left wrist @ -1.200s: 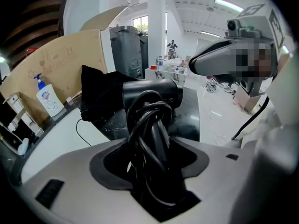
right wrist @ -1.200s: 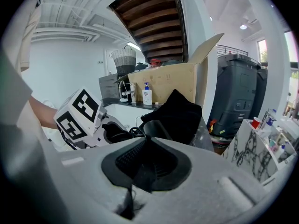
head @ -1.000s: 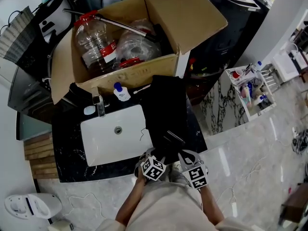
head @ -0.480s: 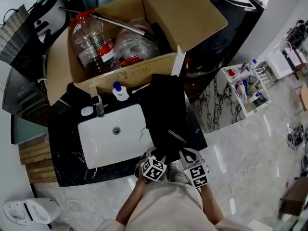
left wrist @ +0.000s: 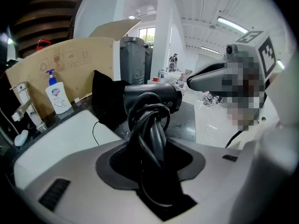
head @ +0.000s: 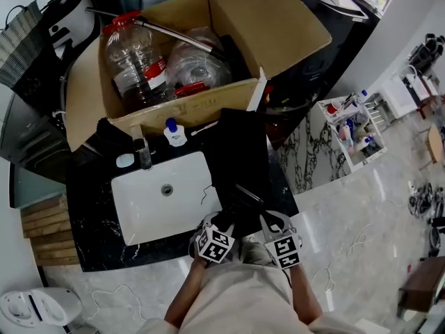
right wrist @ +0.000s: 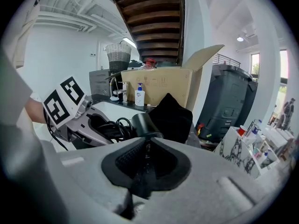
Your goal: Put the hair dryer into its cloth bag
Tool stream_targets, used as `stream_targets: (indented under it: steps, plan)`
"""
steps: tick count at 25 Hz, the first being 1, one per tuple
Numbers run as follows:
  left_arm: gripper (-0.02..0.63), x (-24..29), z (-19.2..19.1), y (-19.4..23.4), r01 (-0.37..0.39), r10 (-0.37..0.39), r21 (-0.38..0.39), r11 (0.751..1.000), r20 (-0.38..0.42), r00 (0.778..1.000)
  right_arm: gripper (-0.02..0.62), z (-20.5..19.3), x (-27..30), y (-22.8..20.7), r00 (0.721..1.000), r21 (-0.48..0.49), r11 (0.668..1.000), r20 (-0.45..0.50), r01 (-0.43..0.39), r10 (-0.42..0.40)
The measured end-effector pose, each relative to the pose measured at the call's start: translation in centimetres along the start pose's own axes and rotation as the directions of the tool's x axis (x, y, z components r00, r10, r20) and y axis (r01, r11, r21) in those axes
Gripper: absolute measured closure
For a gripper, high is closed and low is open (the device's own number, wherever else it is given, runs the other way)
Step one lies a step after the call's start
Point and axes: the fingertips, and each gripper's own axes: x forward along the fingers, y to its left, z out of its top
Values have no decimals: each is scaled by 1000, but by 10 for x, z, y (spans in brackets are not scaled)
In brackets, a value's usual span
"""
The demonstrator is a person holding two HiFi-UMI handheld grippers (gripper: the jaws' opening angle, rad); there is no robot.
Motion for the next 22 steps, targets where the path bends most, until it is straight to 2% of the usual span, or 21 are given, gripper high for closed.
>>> stream_targets:
  steps: [7,12,18,22]
  plan:
    - [420,-9,-2,15,-55,56,-54,997,5,998,575,9,17,-17,1000,-69,997,8,-23,24]
    - [420,-14,-6,23,-119,118,-121,985,-12,993,575,13,37,-29,996,-114,990,11,-84,86]
    - [420,-18,-7,29,-215,214,-216,952,-31,976,575,16,60,-40,981,-178,966,7,-187,192]
    - [420,-21,-6,29,-266,264,-289,920,-45,963,575,17,78,-45,967,-263,931,-23,-252,255]
